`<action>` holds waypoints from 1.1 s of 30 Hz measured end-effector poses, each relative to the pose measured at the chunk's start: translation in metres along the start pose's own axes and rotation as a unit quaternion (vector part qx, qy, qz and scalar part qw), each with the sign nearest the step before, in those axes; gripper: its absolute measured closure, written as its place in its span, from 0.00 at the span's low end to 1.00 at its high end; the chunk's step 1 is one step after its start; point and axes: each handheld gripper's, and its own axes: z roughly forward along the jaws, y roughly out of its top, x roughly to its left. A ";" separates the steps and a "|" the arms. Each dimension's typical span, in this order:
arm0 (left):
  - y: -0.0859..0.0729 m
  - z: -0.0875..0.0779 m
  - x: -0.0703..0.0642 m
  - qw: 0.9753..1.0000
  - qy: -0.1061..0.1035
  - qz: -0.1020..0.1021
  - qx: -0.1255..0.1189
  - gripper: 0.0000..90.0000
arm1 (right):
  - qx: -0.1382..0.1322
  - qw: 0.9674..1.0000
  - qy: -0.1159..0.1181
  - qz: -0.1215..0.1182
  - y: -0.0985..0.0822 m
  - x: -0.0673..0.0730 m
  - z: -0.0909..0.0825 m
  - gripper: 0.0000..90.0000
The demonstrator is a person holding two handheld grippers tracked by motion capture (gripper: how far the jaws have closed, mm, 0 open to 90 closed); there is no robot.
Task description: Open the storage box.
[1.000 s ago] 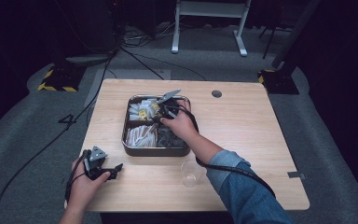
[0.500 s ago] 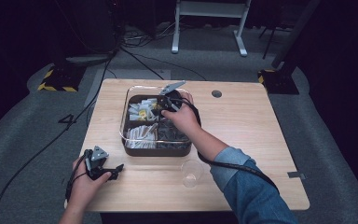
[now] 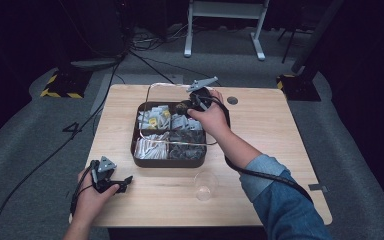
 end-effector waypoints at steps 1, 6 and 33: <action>0.000 0.000 0.000 1.000 0.000 0.001 0.000 0.16 | 0.004 1.000 -0.003 0.001 -0.004 -0.005 -0.007 0.66; 0.000 0.000 0.000 1.000 -0.001 -0.001 0.002 0.15 | 0.009 1.000 -0.014 0.006 -0.013 -0.018 -0.023 0.66; 0.000 0.000 0.000 1.000 -0.001 0.003 0.004 0.15 | 0.025 0.988 -0.121 0.096 -0.084 -0.108 -0.114 0.66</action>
